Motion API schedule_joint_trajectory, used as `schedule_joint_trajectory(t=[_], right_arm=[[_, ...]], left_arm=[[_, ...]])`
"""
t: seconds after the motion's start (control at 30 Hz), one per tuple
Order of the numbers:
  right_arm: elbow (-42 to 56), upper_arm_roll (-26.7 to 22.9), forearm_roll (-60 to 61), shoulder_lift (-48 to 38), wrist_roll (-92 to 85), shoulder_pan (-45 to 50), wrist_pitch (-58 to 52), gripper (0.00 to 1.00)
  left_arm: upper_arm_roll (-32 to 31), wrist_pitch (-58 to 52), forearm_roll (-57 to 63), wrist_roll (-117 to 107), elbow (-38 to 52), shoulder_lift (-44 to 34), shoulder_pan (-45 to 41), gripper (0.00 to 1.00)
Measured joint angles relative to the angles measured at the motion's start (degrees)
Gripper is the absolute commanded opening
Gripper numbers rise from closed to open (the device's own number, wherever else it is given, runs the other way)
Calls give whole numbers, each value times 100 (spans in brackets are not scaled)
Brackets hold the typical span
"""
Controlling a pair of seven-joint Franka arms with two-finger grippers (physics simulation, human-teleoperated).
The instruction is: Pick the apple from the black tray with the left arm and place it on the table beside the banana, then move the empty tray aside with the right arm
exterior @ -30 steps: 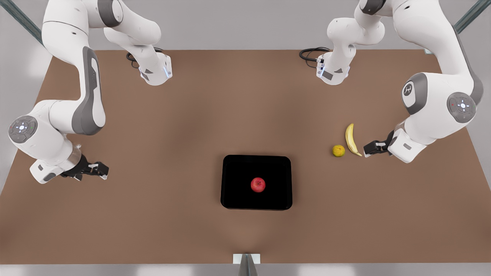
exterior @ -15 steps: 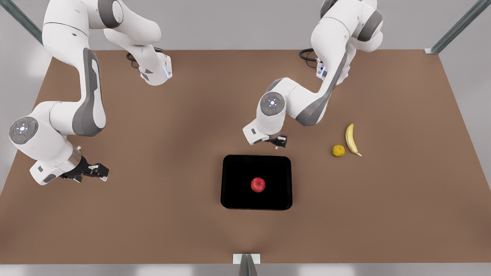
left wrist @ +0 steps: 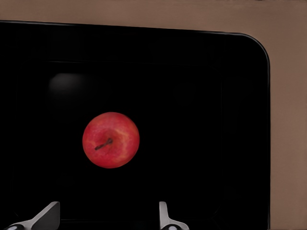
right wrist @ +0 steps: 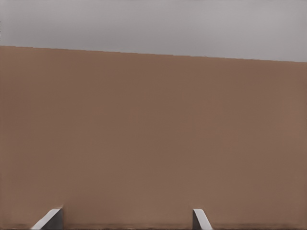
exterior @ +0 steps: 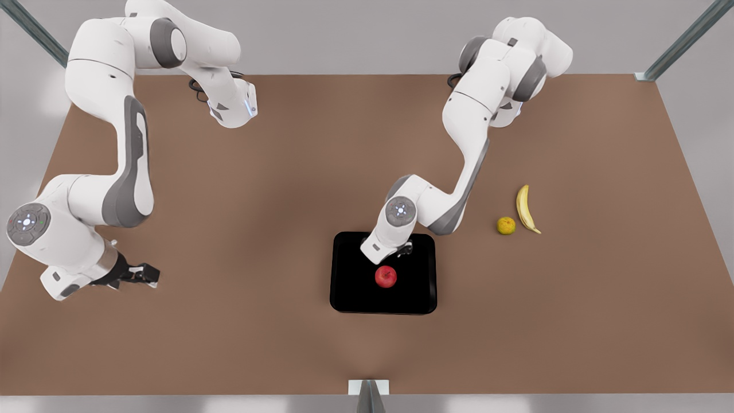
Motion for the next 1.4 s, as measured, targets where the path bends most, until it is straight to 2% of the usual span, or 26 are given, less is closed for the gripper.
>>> schedule_joint_trajectory(t=[0.2, 0.8, 0.83, 0.87, 0.9, 0.97, 1.07, 1.17, 1.27, 1.4], right_arm=[[44, -9, -11, -67, -9, -12, -579, 100], [45, 16, -23, -59, -27, -6, -903, 100], [45, 16, -23, -59, -28, -4, -906, 100], [45, 16, -23, -59, -29, -5, -908, 100], [45, 16, -24, -59, -29, -6, -910, 100], [45, 16, -25, -59, -30, -4, -913, 100], [45, 16, -29, -59, -31, -3, -916, 100], [45, 16, -32, -59, -33, -1, -918, 100], [44, 23, -37, -59, -34, 0, -919, 100], [39, 42, -33, -62, -6, 246, -930, 100]], left_arm=[[190, 349, -9, -115, 651, 547, 64, 100], [205, 839, 453, -166, 472, 1078, -38, 100], [205, 871, 456, -174, 478, 1091, -38, 93], [205, 898, 460, -184, 488, 1096, -38, 77], [205, 920, 469, -197, 494, 1098, -35, 68], [209, 952, 494, -227, 498, 1076, -36, 67], [212, 785, 517, -265, 486, 722, -39, 68], [435, 59, 509, -121, 187, -291, 88, 68], [528, -432, 486, 374, -928, -1493, 897, 68], [590, -650, 436, 1473, -1274, -1593, 2450, 68]])
